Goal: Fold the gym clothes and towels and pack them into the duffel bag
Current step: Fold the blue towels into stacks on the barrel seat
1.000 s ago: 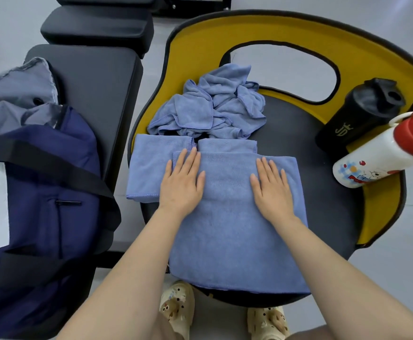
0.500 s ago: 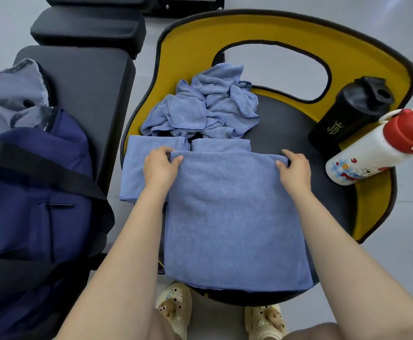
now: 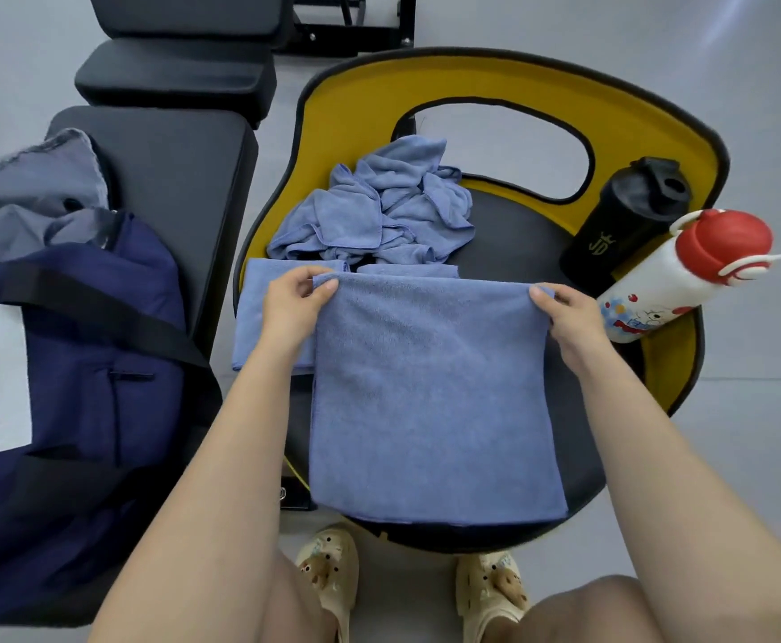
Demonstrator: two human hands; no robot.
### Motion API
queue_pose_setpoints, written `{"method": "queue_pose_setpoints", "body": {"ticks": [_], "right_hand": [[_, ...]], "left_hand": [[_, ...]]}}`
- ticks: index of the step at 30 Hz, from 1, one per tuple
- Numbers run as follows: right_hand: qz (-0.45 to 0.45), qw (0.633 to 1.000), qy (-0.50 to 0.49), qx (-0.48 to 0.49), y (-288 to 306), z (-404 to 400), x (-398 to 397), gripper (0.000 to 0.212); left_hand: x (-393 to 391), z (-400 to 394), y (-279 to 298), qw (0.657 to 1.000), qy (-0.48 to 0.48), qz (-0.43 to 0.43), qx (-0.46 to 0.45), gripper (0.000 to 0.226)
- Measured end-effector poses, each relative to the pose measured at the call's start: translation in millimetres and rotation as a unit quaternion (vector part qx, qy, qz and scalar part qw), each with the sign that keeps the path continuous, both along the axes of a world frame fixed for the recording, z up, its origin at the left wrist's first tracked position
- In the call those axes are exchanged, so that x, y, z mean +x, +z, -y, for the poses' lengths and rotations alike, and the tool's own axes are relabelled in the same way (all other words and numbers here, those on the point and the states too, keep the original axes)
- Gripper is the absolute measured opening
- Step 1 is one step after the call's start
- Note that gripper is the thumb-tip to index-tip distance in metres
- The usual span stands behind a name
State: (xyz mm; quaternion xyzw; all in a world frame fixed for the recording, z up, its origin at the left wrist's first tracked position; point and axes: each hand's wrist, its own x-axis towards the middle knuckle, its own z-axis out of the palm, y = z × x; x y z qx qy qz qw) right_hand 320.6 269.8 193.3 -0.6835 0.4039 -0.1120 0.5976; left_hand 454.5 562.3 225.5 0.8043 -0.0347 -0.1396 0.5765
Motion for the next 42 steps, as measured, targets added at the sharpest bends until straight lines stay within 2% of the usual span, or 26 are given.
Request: {"method": "queue_pose_setpoints", "body": {"ticks": [5,10,13,20,24,32,36,42], "right_hand": [[0.017,0.997,0.069,-0.041,27.8,-2.4,-22.8,0.006],[0.011,0.992,0.095,-0.082,46.5,-20.5,-55.2,0.004],[-0.012,0.987,0.111,-0.113,50.8,-31.0,-78.5,0.003],[-0.065,0.981,0.11,-0.148,41.6,-57.5,-128.8,0.004],[-0.09,0.98,0.092,-0.153,27.8,-74.9,-154.3,0.01],[-0.062,0.987,0.054,-0.138,25.7,-103.8,-185.7,0.004],[-0.074,0.984,0.056,-0.151,27.5,-115.2,-195.8,0.008],[-0.146,0.964,0.112,-0.193,11.4,-121.3,-208.0,0.015]], "left_hand": [[-17.2,-12.0,9.9,1.0,-0.011,0.017,0.002,0.01],[-41.0,-24.4,17.2,0.999,-0.028,0.016,0.035,0.013],[-61.8,-34.9,19.8,0.998,-0.028,-0.002,0.056,0.024],[-115.2,-46.2,25.7,0.992,-0.021,0.002,0.125,0.014],[-149.2,-52.0,15.9,0.992,-0.007,-0.014,0.123,0.013],[-191.7,-65.9,0.4,0.994,0.066,-0.043,0.077,0.016],[-198.4,-72.9,-7.4,0.993,0.05,-0.045,0.1,0.017],[-200.9,-75.5,-21.6,0.982,0.001,-0.033,0.184,0.025]]}}
